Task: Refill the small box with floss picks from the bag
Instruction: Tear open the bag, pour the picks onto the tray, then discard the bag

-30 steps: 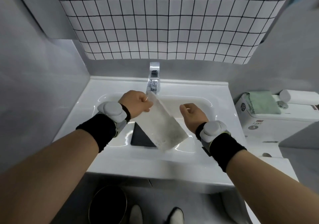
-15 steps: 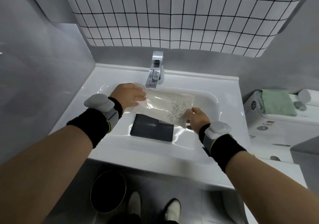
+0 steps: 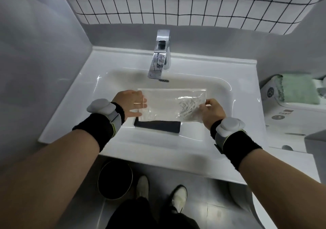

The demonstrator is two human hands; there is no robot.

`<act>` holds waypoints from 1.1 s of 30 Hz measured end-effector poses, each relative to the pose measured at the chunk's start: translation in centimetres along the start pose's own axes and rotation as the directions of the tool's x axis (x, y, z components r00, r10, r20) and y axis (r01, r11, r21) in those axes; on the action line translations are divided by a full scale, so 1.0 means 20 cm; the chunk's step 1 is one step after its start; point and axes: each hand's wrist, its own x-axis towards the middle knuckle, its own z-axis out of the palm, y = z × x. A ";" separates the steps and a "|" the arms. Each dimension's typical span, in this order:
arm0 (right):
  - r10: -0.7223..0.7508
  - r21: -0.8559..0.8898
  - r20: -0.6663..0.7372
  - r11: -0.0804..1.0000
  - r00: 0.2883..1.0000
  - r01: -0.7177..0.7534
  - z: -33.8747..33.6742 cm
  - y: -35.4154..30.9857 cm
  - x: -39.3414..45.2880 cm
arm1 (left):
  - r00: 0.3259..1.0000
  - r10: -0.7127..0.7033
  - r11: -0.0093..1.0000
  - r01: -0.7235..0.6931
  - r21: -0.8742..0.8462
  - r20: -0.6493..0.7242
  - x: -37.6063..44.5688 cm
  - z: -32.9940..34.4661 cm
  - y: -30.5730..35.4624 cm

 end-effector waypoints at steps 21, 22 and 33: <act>-0.165 -0.180 -0.101 0.973 0.981 0.145 0.22 0.04 0.16 | 0.998 -0.059 0.876 0.057 0.480 -0.011 0.66 -0.04 -0.38; -0.179 -0.184 -0.094 0.970 0.979 0.160 0.23 0.02 0.16 | 0.998 -0.065 0.875 0.062 0.479 -0.010 0.66 -0.05 -0.38; -0.279 -0.167 -0.083 0.950 0.957 0.263 0.27 -0.13 0.13 | 0.986 -0.160 0.869 0.120 0.480 0.044 0.69 -0.03 -0.33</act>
